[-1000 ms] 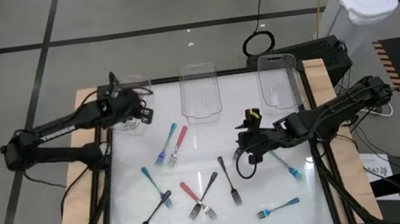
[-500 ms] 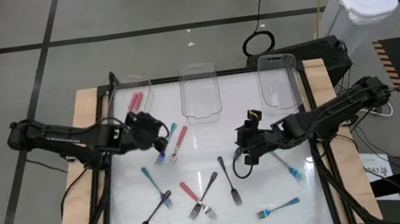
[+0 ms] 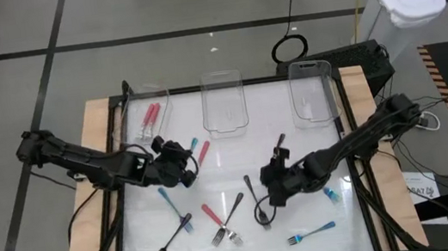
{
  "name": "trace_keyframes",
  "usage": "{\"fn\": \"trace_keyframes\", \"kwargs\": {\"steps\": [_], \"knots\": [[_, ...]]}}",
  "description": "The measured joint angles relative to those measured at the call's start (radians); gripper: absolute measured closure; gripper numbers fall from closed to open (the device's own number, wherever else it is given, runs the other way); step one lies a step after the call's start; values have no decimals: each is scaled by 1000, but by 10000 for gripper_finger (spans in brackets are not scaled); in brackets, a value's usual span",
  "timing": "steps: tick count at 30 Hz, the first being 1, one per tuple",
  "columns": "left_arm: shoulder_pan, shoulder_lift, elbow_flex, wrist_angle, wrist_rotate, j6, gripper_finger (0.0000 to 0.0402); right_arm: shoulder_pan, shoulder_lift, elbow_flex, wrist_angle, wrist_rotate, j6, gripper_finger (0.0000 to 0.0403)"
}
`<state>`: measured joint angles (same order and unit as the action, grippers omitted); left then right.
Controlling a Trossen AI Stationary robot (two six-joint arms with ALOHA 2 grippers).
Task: Sort silverware by color (type)
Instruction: Put the pink fork into the left transparent bin
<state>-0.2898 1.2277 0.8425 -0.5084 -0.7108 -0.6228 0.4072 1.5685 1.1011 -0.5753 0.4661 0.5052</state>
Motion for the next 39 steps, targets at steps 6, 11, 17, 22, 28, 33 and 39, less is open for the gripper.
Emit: {"fn": "trace_keyframes", "kwargs": {"steps": [6,11,17,22,28,33,39], "knots": [[-10,67,0,29,48,0,367,47,29,0,24,-2,71,196],[-10,114,0,38,79,-47,367,80,42,0,33,0,78,196],[-10,159,0,97,86,-104,367,108,42,0,41,3,104,196],[-25,202,0,178,110,-106,367,125,42,0,63,4,116,196],[-18,267,0,171,120,-163,367,140,43,0,114,12,112,196],[7,315,0,180,125,-182,334,177,81,0,150,114,51,196],[65,336,0,177,125,-179,249,196,119,0,148,136,-75,196]]}}
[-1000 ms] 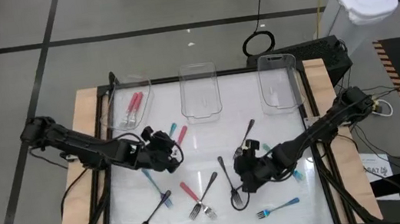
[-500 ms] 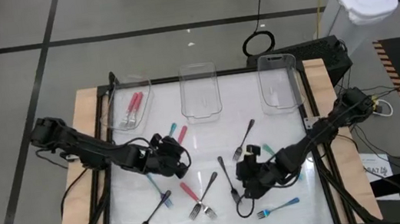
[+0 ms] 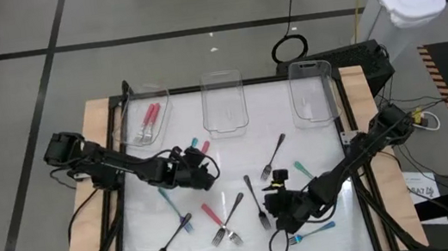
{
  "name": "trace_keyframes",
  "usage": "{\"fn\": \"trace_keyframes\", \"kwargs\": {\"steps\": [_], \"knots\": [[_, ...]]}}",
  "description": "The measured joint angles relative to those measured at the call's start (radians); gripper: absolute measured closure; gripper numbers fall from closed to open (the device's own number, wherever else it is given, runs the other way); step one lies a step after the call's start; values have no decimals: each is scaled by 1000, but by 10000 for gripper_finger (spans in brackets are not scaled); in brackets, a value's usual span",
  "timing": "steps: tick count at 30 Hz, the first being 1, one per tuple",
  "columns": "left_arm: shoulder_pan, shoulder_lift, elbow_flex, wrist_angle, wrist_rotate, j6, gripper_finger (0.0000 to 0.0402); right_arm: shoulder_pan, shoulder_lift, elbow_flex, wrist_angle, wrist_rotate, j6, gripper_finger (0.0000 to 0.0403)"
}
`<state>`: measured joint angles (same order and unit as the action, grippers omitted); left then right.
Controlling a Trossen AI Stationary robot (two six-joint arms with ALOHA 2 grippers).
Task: Sort silverware by color (type)
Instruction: Put the pink fork into the left transparent bin
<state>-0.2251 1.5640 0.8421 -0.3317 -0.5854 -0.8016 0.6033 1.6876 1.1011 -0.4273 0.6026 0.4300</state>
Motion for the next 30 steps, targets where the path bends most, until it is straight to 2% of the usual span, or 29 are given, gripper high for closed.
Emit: {"fn": "trace_keyframes", "kwargs": {"steps": [3,6,11,14,30], "knots": [[17,0,0,1,0,3,217,-6,-18,0,5,6,-70,196],[37,0,0,1,1,-1,203,-19,-47,0,15,13,-143,196],[55,0,0,1,24,-29,201,-42,-86,0,14,56,-258,196],[56,0,0,1,57,-32,201,-59,-104,0,20,56,-314,196],[93,0,0,-1,88,-111,201,-154,-112,0,46,42,-592,196]]}}
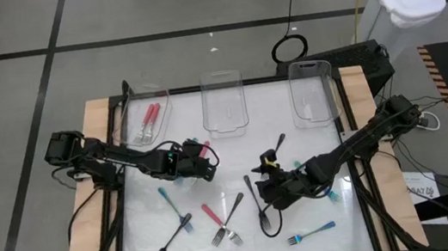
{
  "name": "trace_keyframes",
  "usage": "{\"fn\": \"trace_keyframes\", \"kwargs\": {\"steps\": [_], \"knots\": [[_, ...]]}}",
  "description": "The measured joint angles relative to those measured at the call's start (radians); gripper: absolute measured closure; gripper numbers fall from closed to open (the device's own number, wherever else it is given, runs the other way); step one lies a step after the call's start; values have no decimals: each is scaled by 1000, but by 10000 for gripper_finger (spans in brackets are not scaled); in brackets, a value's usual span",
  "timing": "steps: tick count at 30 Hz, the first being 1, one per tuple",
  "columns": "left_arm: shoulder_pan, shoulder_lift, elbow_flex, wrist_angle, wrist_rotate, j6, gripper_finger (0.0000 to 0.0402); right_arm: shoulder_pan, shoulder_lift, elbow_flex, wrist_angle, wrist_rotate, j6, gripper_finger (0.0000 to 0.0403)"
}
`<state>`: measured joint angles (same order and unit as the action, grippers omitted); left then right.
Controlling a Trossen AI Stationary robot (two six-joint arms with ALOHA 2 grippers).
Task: Sort silverware by color (type)
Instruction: Put the pink fork into the left transparent bin
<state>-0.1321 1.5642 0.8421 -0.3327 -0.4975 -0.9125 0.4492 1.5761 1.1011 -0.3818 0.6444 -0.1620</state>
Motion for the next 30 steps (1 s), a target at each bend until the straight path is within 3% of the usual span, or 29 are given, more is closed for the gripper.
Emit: {"fn": "trace_keyframes", "kwargs": {"steps": [17,30], "knots": [[-1,0,0,-6,61,-53,201,-124,0,0,20,-389,-212,196],[-1,99,1,-22,88,-73,201,-176,0,0,-55,-470,-252,196]]}}
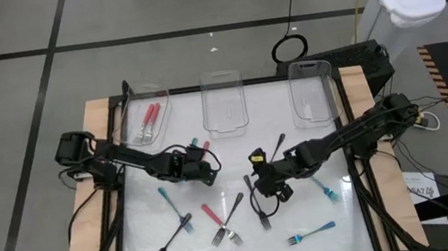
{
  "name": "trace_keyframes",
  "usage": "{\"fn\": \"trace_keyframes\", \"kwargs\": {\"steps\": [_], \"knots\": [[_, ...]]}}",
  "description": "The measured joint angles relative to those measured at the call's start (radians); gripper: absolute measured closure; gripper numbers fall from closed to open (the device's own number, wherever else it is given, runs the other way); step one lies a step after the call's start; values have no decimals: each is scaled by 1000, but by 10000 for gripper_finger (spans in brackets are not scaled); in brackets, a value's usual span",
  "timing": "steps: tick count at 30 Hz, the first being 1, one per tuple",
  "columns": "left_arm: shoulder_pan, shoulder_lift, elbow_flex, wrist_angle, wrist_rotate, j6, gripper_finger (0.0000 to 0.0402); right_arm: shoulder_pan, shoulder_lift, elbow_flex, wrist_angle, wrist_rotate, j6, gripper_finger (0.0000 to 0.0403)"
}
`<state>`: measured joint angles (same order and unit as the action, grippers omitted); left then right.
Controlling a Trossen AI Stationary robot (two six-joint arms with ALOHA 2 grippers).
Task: Sort silverware by color (type)
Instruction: Put the pink fork into the left transparent bin
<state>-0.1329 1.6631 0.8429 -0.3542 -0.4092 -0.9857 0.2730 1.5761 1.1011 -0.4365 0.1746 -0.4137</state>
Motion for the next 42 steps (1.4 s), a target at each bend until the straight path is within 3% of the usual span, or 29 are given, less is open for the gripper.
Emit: {"fn": "trace_keyframes", "kwargs": {"steps": [10,28,42], "knots": [[-10,10,0,2,-51,-54,201,-46,0,-16,-5,-124,51,196],[-46,131,4,7,-126,-128,205,1,0,-170,100,-127,284,196],[-44,141,3,12,-127,-127,365,118,0,-172,96,-121,366,196]]}}
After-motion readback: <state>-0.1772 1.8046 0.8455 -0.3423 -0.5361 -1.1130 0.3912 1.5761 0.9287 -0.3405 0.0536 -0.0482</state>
